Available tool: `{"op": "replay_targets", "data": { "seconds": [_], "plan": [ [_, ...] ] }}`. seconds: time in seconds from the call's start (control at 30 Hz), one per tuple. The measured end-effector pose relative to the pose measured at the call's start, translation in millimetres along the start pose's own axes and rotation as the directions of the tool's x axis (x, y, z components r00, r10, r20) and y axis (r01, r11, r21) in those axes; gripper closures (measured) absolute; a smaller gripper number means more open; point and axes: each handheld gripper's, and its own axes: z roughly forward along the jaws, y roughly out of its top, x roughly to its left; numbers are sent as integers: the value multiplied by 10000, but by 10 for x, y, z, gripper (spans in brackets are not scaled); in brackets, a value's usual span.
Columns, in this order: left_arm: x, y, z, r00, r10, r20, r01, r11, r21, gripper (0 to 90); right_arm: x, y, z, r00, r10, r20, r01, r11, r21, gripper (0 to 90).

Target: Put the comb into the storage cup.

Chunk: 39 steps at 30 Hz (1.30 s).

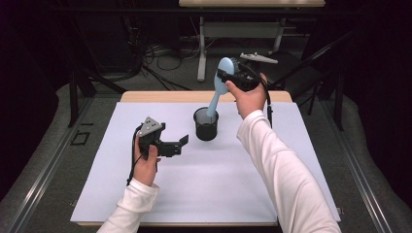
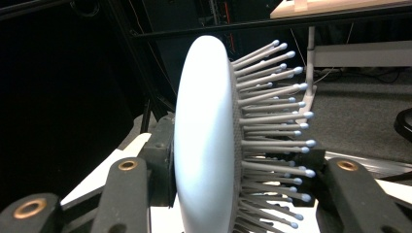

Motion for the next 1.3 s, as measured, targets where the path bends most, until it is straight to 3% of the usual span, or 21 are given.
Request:
{"op": "replay_targets", "data": {
  "seconds": [0.57,1.17,1.3],
  "plan": [
    [7,-4,4,10000,-38,39,38,10000,-10,8,82,-78,109,9971,-747,122,747,9972,16,486],
    [29,-2,-4,10000,-78,31,78,9999,-67,8,227,-228,194,9842,-1772,4,1771,9840,192,485],
    [24,-4,5,10000,-33,24,33,10000,-18,8,232,-290,210,9846,-1744,-104,1746,9844,206,485]
  ]
}}
